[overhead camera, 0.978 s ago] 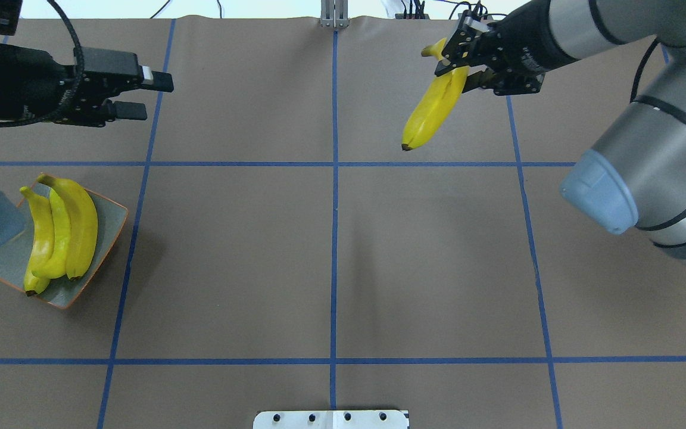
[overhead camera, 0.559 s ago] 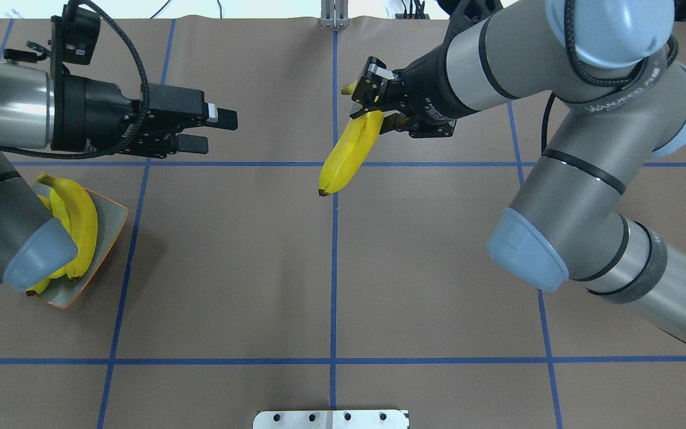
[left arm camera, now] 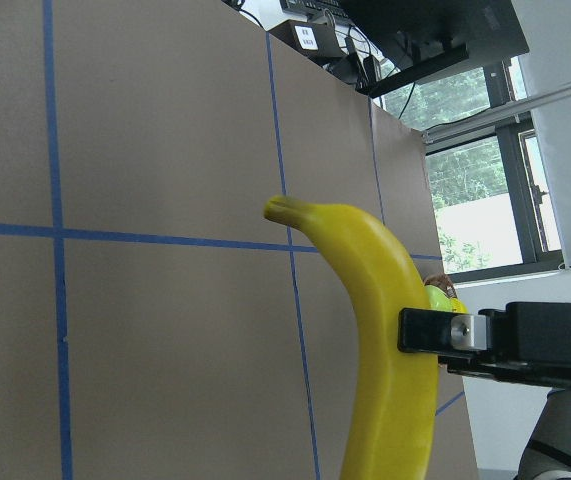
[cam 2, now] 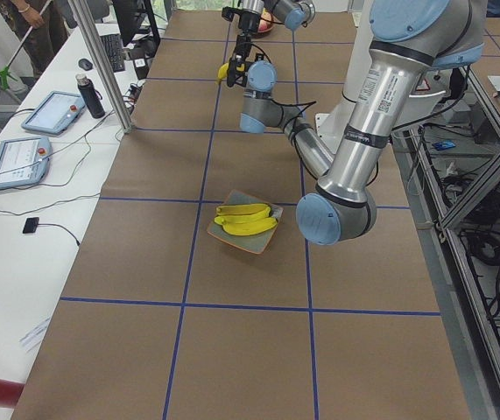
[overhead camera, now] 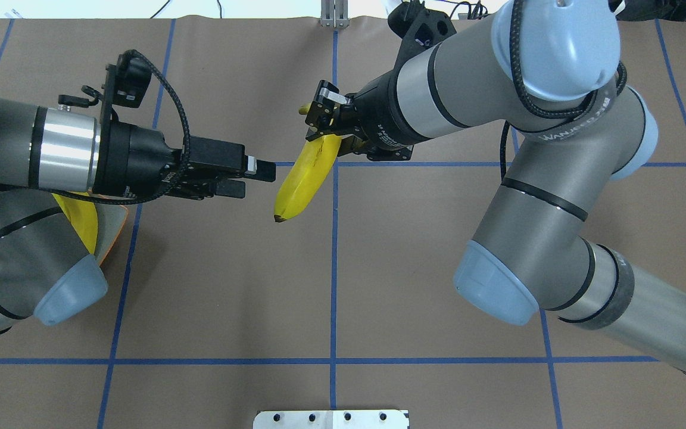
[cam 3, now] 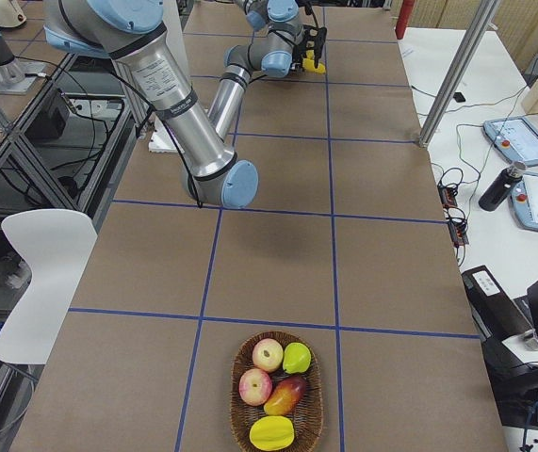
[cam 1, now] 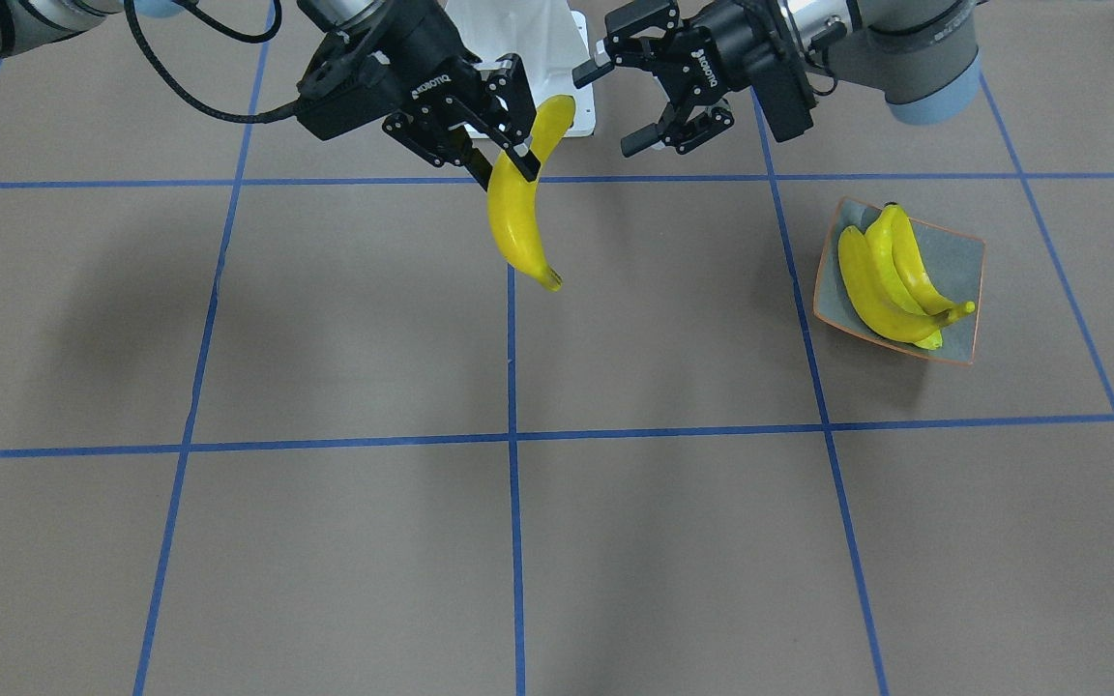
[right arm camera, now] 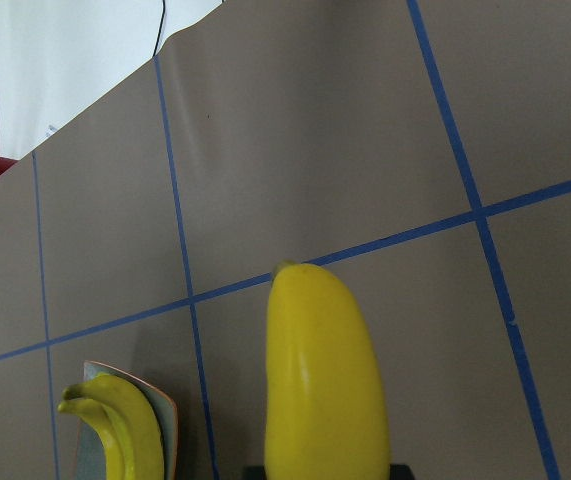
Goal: Transfer all bananas from basket to plate
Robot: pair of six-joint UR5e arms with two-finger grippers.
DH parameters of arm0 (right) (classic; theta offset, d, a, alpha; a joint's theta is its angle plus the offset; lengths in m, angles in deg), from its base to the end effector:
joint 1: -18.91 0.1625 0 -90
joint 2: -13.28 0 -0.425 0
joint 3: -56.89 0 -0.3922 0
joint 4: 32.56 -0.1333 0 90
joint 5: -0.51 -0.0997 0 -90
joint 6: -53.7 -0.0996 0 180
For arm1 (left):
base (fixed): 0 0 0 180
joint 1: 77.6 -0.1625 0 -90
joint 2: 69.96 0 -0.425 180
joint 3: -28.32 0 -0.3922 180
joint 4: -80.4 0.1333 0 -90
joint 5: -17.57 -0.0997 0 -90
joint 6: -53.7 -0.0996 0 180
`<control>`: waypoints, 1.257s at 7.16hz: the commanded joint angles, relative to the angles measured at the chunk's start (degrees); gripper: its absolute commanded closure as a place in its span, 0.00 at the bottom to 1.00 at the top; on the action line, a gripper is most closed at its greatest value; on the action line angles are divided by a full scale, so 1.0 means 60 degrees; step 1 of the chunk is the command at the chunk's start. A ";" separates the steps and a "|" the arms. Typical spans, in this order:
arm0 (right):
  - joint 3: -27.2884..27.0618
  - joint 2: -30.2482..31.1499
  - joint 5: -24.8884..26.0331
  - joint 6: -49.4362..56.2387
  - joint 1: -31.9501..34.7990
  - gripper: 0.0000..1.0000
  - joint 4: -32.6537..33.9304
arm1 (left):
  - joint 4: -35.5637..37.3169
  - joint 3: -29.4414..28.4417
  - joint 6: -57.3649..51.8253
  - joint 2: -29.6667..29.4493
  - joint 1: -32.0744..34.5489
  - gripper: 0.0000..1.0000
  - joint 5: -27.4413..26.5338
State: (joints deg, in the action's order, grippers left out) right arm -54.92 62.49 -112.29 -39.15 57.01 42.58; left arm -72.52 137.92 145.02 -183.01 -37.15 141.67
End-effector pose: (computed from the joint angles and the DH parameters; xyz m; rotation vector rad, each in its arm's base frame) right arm -0.3897 -0.4259 0.0587 0.0844 -1.3744 0.3302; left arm 0.3360 -0.3882 0.1697 0.2018 1.7836 0.0276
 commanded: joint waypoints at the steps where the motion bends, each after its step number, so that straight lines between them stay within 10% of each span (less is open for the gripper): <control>1: -0.0011 -0.0117 0.0093 -0.0068 -0.0095 1.00 0.0000 | -0.0148 -0.0001 0.0000 -0.0055 -0.0385 0.01 0.0000; 9: -0.0114 -0.0248 0.0621 -0.0375 -0.0578 1.00 0.0000 | -0.0192 -0.0147 0.0000 -0.0303 -0.0400 0.14 -0.0015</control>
State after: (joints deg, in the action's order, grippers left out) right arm -55.57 61.25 -108.50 -41.40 53.65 42.58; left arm -73.66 137.25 145.02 -184.39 -39.54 141.58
